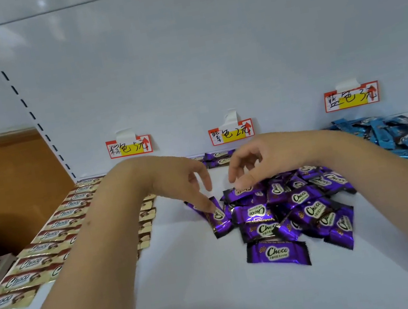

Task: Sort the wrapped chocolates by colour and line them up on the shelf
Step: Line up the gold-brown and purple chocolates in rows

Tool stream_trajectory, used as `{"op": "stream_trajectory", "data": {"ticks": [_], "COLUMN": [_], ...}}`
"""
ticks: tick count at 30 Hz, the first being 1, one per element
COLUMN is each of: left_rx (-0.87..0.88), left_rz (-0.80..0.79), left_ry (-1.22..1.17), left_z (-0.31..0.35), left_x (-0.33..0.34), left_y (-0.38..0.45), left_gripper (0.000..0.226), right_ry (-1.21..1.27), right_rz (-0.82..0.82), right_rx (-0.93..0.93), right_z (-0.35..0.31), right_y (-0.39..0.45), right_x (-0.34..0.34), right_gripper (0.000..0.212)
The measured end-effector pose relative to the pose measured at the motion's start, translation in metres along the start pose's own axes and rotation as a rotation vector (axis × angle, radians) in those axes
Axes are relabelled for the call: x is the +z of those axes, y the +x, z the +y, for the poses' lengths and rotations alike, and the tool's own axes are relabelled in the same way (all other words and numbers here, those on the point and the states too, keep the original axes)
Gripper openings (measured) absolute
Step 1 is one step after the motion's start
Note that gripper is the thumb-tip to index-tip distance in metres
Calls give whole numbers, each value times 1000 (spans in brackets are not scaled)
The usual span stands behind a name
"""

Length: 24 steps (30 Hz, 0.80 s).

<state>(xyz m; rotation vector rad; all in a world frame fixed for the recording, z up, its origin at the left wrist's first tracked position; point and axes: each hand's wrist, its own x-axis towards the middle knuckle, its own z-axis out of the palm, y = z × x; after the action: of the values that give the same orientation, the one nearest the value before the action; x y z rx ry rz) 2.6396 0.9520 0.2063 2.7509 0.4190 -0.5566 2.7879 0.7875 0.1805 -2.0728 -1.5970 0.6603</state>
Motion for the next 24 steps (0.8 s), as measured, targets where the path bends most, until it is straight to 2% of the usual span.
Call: {"op": "stream_trajectory", "data": {"ticks": [2,4,9,11,14,18,21,24], "left_rx": [35,57,141,182,242,254,220,212], "left_rz": [-74,-86,-88,-39,34,248,363,380], "left_ry": [19,42,-71,-141,-305,-543,-670,-822], "left_z": [6,8,2,2,5,1,-4,-9], "left_x": [1,3,6,5,2,1,3,7], "left_y": [-1,1,5,4,2,9,17,24], "left_gripper": [45,45,29,26,21,6,9,14], "right_ry": [-53,-55,68,149,398,517,568,675], "right_rz": [-72,-74,-66,-37,66,237,289,300], "right_rx": [25,36,52,62,73,87,122,150], "right_z": [1,4,9,11,12,13,17,21], "right_y": [0,1,2,2,1,1,2,3], "right_x": [1,1,2,2,-1,-5,-8,-7], "right_gripper": [29,29,22,19,21,13,21,11]}}
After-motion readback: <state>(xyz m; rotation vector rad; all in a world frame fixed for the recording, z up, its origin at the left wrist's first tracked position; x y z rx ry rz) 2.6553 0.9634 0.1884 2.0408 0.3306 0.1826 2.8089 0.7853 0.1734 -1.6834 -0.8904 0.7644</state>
